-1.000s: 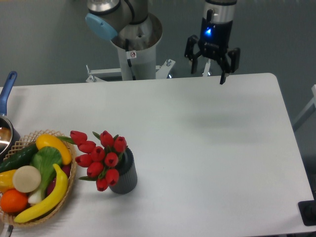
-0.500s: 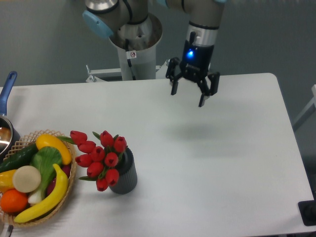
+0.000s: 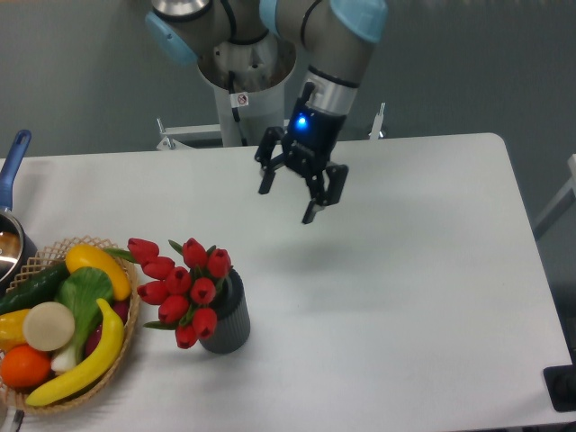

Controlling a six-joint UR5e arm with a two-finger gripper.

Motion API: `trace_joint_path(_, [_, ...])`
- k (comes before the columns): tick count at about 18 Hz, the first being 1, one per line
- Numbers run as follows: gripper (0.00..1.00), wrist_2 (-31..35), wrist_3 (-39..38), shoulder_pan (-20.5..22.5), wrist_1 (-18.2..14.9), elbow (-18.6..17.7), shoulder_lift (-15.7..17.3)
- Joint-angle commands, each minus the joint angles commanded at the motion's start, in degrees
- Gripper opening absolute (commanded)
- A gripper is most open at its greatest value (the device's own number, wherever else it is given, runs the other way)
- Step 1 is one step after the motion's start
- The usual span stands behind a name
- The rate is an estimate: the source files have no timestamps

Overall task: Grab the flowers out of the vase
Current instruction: 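Lower the open gripper around the tulip stems above the vase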

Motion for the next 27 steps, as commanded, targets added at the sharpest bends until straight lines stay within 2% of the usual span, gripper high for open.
trace_joint_path(2, [1.00, -4.6, -0.4, 0.0, 0.0, 0.2, -1.1])
trace_joint_path(5, [1.00, -5.3, -0.6, -0.2, 0.0, 0.0, -1.7])
trace_joint_path(10, [1.00, -7.8, -1.1, -2.3, 0.0, 1.3, -4.9])
trace_joint_path(15, [1.00, -7.8, -11.1, -3.9, 0.0, 4.4, -6.7])
trace_joint_path(18, [1.00, -7.9, -13.1, -4.3, 0.1, 5.0, -7.8])
trace_joint_path(19, [1.00, -7.9, -12.8, -4.3, 0.5, 5.1, -8.4])
trace_joint_path(22, [1.00, -7.6, -12.5, -5.6, 4.5, 6.2, -11.4])
trace_joint_path(27, [1.00, -7.7, -12.5, -7.6, 4.6, 9.8, -14.4])
